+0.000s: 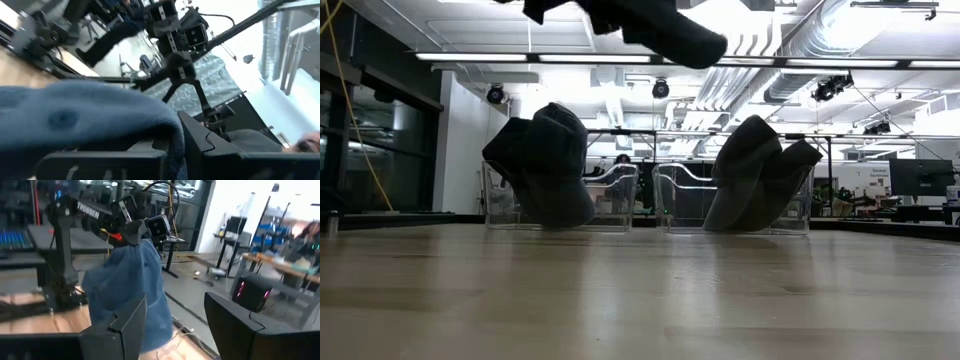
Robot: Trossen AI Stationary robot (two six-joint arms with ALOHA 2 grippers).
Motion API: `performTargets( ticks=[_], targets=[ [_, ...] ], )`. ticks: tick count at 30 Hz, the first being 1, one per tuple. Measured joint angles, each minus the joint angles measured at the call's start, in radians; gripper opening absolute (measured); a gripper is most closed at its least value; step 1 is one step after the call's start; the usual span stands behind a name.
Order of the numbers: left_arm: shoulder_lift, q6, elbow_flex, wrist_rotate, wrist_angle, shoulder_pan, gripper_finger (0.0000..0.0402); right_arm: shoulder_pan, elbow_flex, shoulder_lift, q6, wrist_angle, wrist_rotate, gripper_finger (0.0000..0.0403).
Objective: Pick & Place hat
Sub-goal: Put the blue cap into the left transparent bin
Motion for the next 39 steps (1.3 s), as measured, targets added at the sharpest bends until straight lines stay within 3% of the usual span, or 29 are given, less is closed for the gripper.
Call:
performTargets(
  ticks=[8,16,21,26,30,36,39],
  targets=[
    [0.000,0.012,0.000,0.013,-0.032,0.140,0.0013,-0.004,-0.002,-0.071,0.228,-0.154,0.000,0.0189],
    [0.000,-0.020,0.000,0.025,-0.068,0.271,0.0013,-0.067,-0.002,-0.143,0.507,-0.469,-0.021,0.0189],
    [0.000,-0.065,0.000,0.024,-0.068,0.311,0.0013,-0.155,-0.002,-0.198,0.707,-0.685,-0.152,0.0186],
    [0.000,-0.056,0.011,-0.013,-0.143,0.322,0.0013,-0.286,-0.002,-0.250,0.918,-0.926,-0.356,0.0188],
    [0.000,0.068,0.095,-0.073,-0.354,0.334,0.0013,-0.396,-0.002,-0.263,0.989,-1.046,-0.504,0.0188],
    [0.029,0.290,0.263,-0.271,-0.751,0.333,0.0013,-0.546,-0.002,-0.263,0.989,-1.121,-0.681,0.0188],
    [0.049,0.347,0.318,-0.346,-0.868,0.332,0.0013,-0.617,-0.002,-0.263,0.998,-1.163,-0.750,0.0188]
  ],
)
